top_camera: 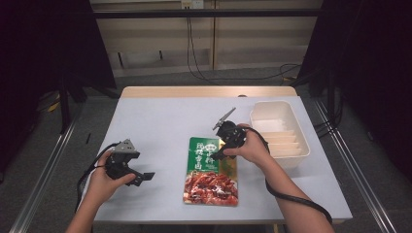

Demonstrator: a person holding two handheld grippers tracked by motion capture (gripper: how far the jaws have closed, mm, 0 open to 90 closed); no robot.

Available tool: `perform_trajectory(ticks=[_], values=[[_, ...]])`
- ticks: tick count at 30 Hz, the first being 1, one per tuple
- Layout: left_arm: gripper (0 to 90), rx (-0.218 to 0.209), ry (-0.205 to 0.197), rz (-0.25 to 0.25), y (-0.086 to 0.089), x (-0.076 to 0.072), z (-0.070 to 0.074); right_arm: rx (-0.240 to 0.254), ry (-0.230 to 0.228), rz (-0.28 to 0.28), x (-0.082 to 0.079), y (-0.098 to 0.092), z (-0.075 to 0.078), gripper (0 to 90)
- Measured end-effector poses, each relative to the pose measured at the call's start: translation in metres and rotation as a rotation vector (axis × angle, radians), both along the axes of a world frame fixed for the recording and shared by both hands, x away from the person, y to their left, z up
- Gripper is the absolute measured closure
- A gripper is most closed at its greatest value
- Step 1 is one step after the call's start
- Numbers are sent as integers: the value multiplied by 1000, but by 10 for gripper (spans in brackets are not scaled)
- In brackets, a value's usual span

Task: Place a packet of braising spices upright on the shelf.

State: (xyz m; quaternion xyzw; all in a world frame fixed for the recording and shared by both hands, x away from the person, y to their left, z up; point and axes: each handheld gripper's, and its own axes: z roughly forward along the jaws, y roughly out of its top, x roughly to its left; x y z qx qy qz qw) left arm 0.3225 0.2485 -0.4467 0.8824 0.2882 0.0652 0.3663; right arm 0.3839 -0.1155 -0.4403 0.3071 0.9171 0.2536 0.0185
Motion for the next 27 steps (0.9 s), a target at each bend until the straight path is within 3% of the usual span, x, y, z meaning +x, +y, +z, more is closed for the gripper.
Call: perform_trajectory(ticks=[3, 13, 27], values=[[0, 16, 3, -6, -1, 0, 0, -5, -1, -9, 6, 1, -4, 122], [0, 12, -1, -10, 0, 0, -1, 10, 1, -25, 30, 3, -10, 119], [0, 26, 8, -12, 1, 0, -1, 31, 43, -13, 41, 4, -21, 120]])
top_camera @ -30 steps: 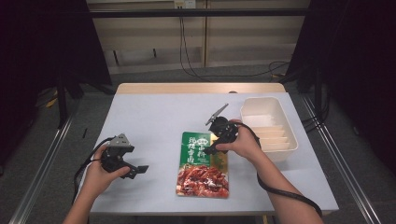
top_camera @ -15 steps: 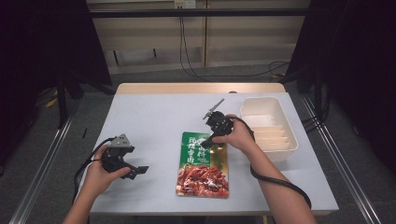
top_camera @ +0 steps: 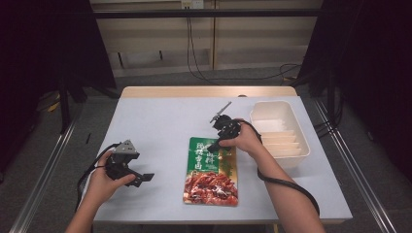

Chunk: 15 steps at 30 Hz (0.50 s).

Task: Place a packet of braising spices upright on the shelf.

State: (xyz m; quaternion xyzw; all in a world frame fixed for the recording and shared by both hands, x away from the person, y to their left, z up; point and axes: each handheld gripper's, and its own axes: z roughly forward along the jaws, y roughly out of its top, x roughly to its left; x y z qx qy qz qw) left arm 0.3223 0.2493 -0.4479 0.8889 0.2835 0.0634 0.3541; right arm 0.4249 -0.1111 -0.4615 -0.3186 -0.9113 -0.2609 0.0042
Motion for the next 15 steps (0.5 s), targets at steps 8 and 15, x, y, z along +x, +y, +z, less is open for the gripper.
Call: perform_trajectory(ticks=[8, 15], values=[[0, 7, -8, 0, -1, 0, -1, 4, 29, 20, -1, 4, -1, 124], [0, 11, -15, 1, 0, 0, 2, 6, 35, 36, -5, 5, -1, 134]])
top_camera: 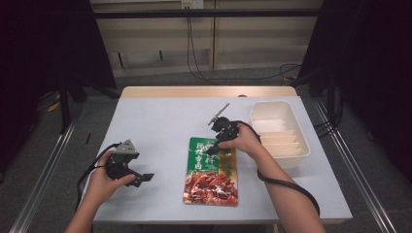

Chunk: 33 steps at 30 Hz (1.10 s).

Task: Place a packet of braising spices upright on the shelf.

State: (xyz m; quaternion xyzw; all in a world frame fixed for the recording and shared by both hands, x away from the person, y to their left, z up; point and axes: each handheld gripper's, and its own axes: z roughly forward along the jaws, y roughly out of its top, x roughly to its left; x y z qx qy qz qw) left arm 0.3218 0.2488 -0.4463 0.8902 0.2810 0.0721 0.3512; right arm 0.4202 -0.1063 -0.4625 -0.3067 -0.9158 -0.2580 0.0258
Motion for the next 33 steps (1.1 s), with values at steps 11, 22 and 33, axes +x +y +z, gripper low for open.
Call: perform_trajectory(ticks=[11, 22, 33], values=[[1, 1, -7, -6, -1, -1, 2, 3, -14, 15, -3, -2, 8, 162], [3, 19, 3, -16, -4, -1, 2, -14, -11, 10, 1, 1, 4, 166], [4, 9, 0, -3, -3, -1, 0, 14, 19, 18, 6, 2, -2, 177]])
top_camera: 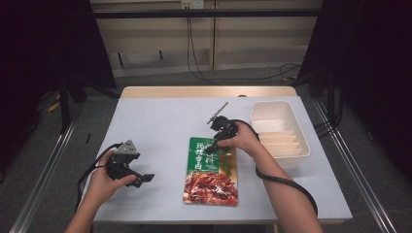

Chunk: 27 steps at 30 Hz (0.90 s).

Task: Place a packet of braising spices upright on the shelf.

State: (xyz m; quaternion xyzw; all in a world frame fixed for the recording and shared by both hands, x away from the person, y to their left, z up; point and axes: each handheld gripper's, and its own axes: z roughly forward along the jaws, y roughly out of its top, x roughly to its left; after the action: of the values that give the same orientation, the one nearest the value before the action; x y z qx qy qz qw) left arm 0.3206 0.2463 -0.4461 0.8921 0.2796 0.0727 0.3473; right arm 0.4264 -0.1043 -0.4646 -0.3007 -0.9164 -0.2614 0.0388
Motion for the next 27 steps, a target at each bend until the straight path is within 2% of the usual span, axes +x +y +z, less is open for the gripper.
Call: perform_trajectory(ticks=[3, 6, 7, 9, 12, 15, 16, 19, 20, 21, 27], values=[[7, -10, 2, 3, -1, -1, 0, -4, -10, 2, -3, -2, 4, 187], [7, 15, -8, -8, -1, 0, 1, 8, -11, 3, -6, -5, 12, 213], [7, 0, -2, 0, -2, 0, 0, 9, -9, 11, -7, -5, 16, 215], [7, 7, -5, -9, -1, 0, 1, -3, -13, 25, -10, -5, 21, 244], [7, -5, -5, 2, -3, 0, 1, -32, -20, 61, -13, -4, 27, 292], [7, 10, -11, -10, -3, 0, 1, -38, -14, 62, -15, -4, 30, 358], [7, 4, -12, -2, -3, -1, 1, -39, -2, 71, -16, -5, 32, 379], [7, 5, -7, -7, -2, -1, 2, -43, 1, 87, -18, -5, 34, 391], [7, 18, -17, -10, -1, 0, 3, -50, 1, 83, -19, -4, 34, 395], [7, -1, -15, 1, -2, -1, 2, -56, 2, 92, -19, -3, 34, 398], [7, 11, -14, -3, -2, -1, 3, -72, 18, 108, -23, -1, 34, 440]])
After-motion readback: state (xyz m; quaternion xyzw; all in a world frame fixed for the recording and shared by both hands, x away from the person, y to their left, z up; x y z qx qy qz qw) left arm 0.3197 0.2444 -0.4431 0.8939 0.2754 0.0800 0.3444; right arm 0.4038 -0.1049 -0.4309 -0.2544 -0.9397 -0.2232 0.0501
